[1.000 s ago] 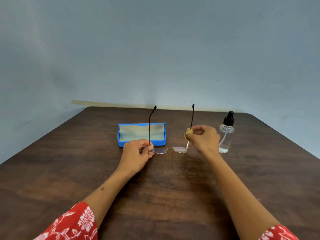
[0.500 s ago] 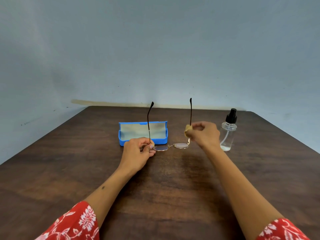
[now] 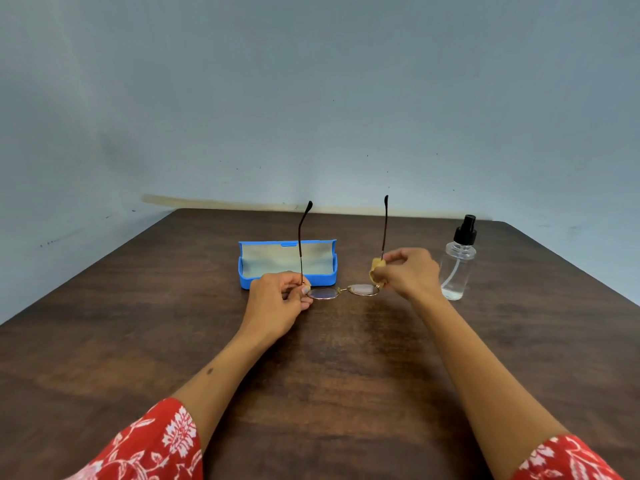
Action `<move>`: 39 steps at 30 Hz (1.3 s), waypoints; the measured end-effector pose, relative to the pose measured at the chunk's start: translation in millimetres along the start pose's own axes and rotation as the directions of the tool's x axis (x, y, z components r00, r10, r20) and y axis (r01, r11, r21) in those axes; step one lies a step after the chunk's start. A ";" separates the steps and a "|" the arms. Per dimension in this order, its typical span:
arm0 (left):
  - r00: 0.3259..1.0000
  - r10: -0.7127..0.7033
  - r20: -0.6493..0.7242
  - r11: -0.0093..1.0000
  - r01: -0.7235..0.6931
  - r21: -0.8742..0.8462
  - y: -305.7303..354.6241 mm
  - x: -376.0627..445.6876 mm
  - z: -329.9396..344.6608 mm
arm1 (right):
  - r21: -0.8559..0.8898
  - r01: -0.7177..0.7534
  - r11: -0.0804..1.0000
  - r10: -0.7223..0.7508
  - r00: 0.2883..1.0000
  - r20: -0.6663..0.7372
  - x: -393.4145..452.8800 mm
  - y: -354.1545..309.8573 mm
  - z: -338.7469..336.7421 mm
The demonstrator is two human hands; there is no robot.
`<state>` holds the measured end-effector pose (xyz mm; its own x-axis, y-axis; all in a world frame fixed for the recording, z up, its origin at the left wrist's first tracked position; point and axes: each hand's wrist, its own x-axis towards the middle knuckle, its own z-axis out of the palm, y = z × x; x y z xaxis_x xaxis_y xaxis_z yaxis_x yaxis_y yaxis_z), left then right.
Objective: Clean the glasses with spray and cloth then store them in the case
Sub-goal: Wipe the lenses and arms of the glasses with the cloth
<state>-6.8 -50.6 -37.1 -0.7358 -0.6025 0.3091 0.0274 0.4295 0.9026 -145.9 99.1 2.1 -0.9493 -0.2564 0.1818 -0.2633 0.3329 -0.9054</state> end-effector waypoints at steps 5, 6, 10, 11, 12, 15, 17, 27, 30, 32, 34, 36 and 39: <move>1.000 0.008 0.012 1.000 -0.008 0.003 -0.1 -0.4 -0.3 | 0.112 0.108 0.988 -0.100 0.992 -0.078 3.7 -15.6 -7.5; 1.000 0.006 0.014 1.000 -0.006 0.003 -0.2 -0.2 -0.1 | 0.150 0.158 0.976 -0.142 0.983 -0.116 6.2 -21.7 -10.6; 1.000 0.005 0.014 1.000 -0.005 0.001 -1.4 -0.3 -0.1 | 0.241 0.272 0.931 -0.222 0.951 -0.216 5.0 -28.8 -12.8; 1.000 0.006 0.014 1.000 -0.006 -0.001 -1.5 -0.4 -0.2 | 0.230 0.250 0.941 -0.205 0.958 -0.201 3.5 -24.4 -10.5; 1.000 0.007 0.014 1.000 -0.007 -0.002 -1.7 -0.1 -0.2 | 0.193 0.203 0.960 -0.171 0.970 -0.170 2.0 -18.6 -8.1; 1.000 0.006 0.013 1.000 -0.006 0.002 -1.4 0.3 -0.1 | 0.089 0.045 0.995 -0.038 0.997 -0.070 -1.9 -5.7 -3.2; 1.000 0.009 0.015 1.000 -0.009 0.000 -1.2 0.5 -0.1 | 0.104 0.055 0.993 -0.047 0.996 -0.081 -2.2 -9.2 -3.5; 1.000 0.007 0.015 1.000 -0.007 -0.008 -2.4 0.9 0.3 | 0.164 0.165 0.973 -0.132 0.972 -0.193 -0.5 -19.7 -4.1; 1.000 -0.002 0.020 1.000 0.002 -0.012 -2.5 1.4 0.4 | 0.122 0.042 0.992 -0.030 0.994 -0.103 -4.3 -5.4 0.0; 1.000 -0.003 0.021 1.000 0.003 -0.012 -2.8 1.5 0.1 | 0.133 0.085 0.987 -0.068 0.990 -0.124 -3.0 -11.0 -1.5; 1.000 -0.003 0.022 1.000 0.003 -0.003 -2.9 1.7 0.0 | 0.151 0.182 0.972 -0.154 0.972 -0.178 0.5 -23.8 -5.1; 1.000 -0.002 0.022 1.000 0.002 0.001 -2.6 1.8 0.2 | 0.195 0.267 0.944 -0.220 0.947 -0.235 4.2 -35.7 -9.3; 1.000 0.001 0.017 1.000 -0.001 -0.004 -1.8 1.9 0.6 | 0.209 0.319 0.925 -0.259 0.927 -0.270 4.8 -36.4 -10.6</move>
<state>-8.6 -52.1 -38.3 -0.7470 -0.5906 0.3052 0.0313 0.4273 0.9036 -142.7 95.3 39.9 -0.8585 -0.0794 0.5067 -0.5105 0.0367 -0.8591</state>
